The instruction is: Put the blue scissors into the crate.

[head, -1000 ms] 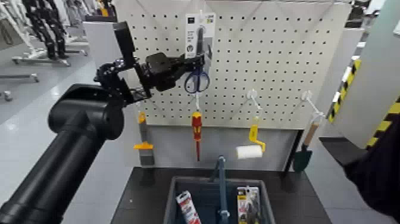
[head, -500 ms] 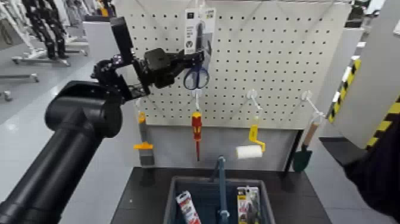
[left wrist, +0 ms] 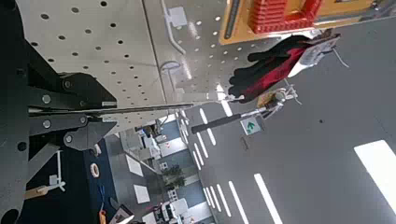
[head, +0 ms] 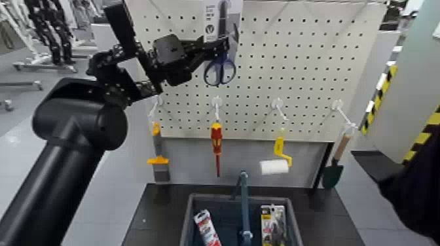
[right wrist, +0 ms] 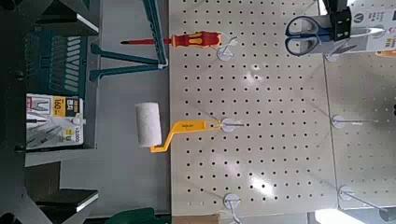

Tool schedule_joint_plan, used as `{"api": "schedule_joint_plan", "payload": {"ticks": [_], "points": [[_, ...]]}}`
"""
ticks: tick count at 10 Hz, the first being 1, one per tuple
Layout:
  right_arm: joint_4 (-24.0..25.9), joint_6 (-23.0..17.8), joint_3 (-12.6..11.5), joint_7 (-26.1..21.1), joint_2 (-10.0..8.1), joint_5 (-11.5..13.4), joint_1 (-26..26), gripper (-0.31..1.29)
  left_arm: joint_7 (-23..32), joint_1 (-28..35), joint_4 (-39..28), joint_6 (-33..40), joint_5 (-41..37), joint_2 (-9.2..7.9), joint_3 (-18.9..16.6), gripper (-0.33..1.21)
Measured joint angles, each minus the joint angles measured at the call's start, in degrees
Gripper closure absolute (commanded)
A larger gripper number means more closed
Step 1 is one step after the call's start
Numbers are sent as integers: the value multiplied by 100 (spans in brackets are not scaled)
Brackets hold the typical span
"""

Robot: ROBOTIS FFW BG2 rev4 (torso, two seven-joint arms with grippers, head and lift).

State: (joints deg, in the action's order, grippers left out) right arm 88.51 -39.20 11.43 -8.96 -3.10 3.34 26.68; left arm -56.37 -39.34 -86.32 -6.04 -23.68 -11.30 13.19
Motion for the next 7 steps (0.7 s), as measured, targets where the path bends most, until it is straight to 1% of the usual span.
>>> {"api": "schedule_joint_plan", "payload": {"ticks": [2, 5, 7], "points": [[0, 0, 8, 0, 3, 0, 4, 8, 13, 209, -368, -194, -122, 9, 21, 119], [0, 6, -11, 14, 20, 0, -3, 8, 35, 768, -525, -656, -775, 42, 225, 118], [0, 1, -13, 8, -5, 0, -3, 8, 68, 1134, -487, -952, -942, -32, 393, 118]]}}
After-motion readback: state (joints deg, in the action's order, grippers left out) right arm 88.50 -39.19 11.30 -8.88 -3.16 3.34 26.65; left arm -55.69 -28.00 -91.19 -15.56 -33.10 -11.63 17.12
